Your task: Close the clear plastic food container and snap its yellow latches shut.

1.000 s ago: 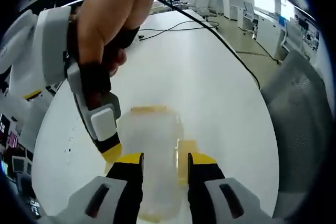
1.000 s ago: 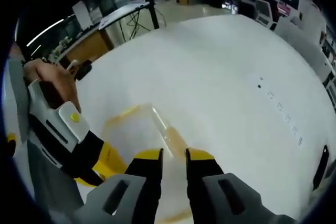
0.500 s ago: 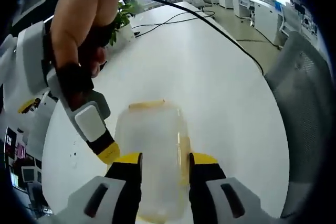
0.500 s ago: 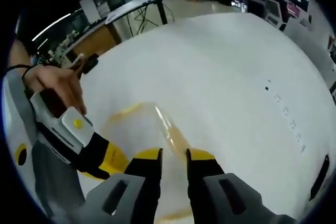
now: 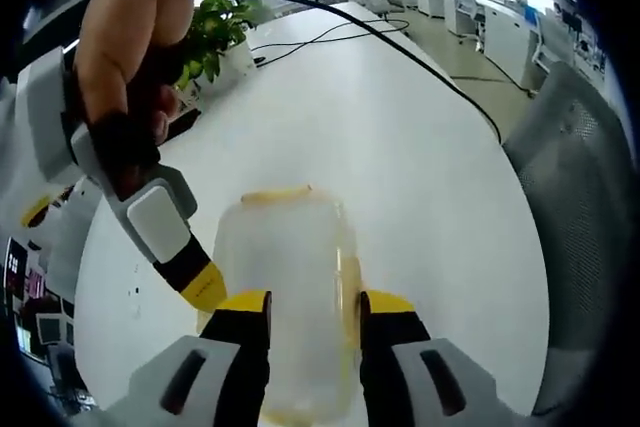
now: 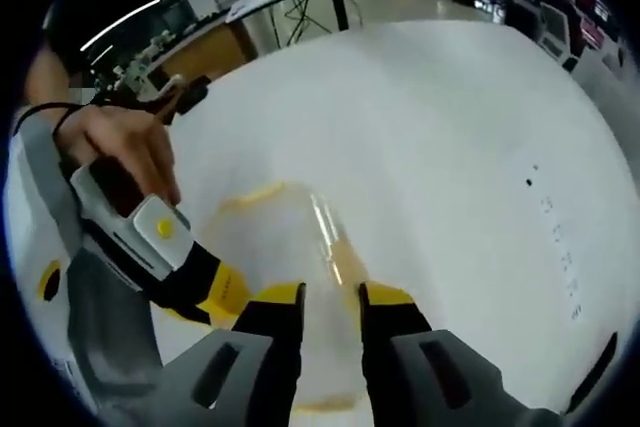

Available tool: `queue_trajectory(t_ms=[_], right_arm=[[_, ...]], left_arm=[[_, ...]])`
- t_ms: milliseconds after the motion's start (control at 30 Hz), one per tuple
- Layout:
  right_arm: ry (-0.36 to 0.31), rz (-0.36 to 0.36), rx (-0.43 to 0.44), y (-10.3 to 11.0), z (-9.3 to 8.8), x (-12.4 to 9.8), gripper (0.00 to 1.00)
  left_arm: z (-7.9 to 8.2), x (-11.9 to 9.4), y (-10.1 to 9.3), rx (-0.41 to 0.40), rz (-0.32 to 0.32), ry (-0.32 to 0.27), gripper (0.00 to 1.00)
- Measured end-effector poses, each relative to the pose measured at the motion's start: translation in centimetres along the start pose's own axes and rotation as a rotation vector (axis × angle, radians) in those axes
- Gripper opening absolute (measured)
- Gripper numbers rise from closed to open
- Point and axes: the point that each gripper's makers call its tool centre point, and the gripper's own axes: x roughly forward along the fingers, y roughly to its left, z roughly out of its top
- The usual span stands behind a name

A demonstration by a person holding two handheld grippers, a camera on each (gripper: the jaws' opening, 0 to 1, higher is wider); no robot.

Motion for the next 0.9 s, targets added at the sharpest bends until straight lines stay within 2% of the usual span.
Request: queue_trajectory(t_ms=[200, 433, 667, 800, 900], right_arm=[[0.047, 0.029, -0.045, -0.1, -0.2, 0.2, 0.21], [0.074, 0.061, -0.081, 0.4, -0.5, 0.1, 0.21], [0.068, 0.095, -0.103, 1.2, -0.8, -0.1, 0.22], [0.058, 0.134, -0.121, 1.4, -0.9, 0.0, 0.23], [0.063, 0.166, -0.111, 0.8, -0.6, 0.1, 0.24]], left_arm=[[0.0, 0.1, -0.1, 0.006, -0.007, 0.005, 0.29], [0.1, 0.2, -0.1, 0.035, -0.023, 0.044, 0.29], [0.0, 0.5, -0.3, 0.089, -0.015, 0.075, 0.31], [0.1, 0.5, -0.2, 0.090, -0.019, 0.094, 0.31], [0.1, 0.4, -0.2, 0.084, -0.025, 0.099, 0.30]])
